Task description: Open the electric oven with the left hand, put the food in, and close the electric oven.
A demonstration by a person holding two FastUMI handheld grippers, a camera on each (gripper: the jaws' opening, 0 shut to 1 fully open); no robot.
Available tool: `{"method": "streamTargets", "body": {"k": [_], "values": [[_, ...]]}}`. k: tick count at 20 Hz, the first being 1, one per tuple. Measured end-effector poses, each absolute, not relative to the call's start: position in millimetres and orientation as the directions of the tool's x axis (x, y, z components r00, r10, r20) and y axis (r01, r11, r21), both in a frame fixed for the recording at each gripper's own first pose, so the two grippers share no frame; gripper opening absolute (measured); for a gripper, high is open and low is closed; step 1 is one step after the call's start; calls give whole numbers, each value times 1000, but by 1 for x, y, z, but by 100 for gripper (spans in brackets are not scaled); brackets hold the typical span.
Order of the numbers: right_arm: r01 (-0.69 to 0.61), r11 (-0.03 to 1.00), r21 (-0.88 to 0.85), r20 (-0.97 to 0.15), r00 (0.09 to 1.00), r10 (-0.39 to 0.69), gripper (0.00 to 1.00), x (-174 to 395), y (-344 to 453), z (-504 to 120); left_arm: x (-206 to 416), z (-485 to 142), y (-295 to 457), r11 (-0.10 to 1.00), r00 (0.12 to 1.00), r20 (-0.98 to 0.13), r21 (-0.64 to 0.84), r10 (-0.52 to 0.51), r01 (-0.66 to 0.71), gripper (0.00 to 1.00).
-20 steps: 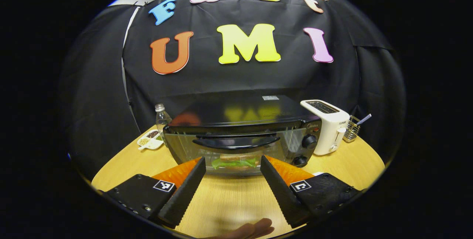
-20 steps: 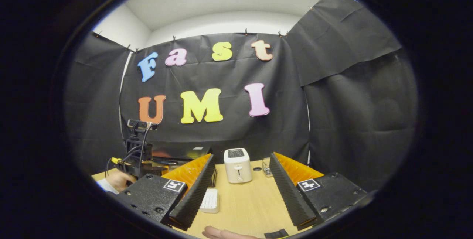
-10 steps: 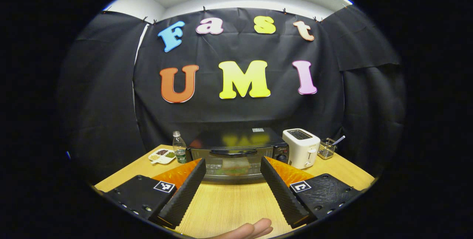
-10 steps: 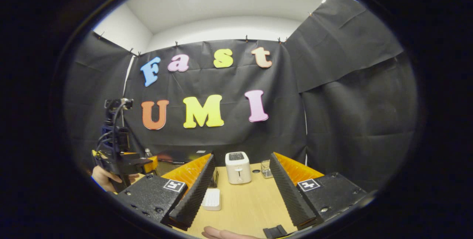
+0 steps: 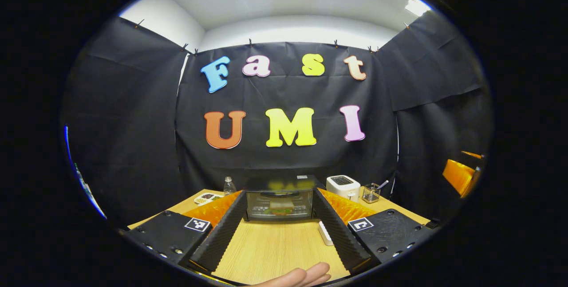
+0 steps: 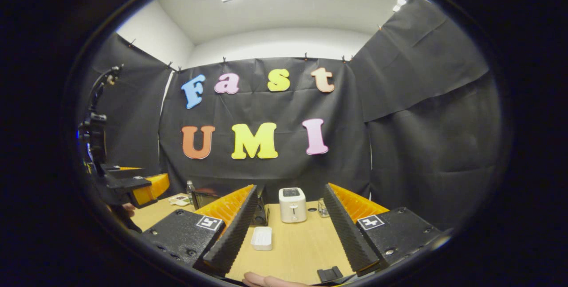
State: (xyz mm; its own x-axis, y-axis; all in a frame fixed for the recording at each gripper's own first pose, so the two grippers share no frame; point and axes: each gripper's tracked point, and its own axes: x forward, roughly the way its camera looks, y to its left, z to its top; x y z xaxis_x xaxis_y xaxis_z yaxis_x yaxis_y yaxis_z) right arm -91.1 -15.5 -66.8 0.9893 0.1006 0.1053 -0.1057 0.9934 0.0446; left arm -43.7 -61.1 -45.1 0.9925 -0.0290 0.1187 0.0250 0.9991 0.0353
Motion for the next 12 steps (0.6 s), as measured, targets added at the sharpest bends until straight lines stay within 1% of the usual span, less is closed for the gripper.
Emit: {"method": "streamTargets", "body": {"k": [3, 5, 8, 11, 12], "values": [[-112, 993, 29, 122, 987, 107, 95, -101, -13, -62, -79, -38, -58, 999, 987, 162, 34, -19, 14, 97], [-116, 993, 21, 121, 986, 113, 95, -106, -9, -64, -95, -48, -59, 999, 987, 159, 24, -28, 24, 97], [-136, 991, -2, 108, 985, 136, 95, -113, -2, -75, -108, -61, -58, 1000, 987, 159, 27, -14, 10, 97], [-149, 988, -31, 106, 983, 152, 95, -117, 2, -78, -109, -70, -67, 998, 990, 142, 55, -26, 18, 97], [-148, 988, -34, 114, 982, 151, 95, -118, 2, -76, -109, -68, -68, 998, 989, 145, 61, -25, 16, 88]]}}
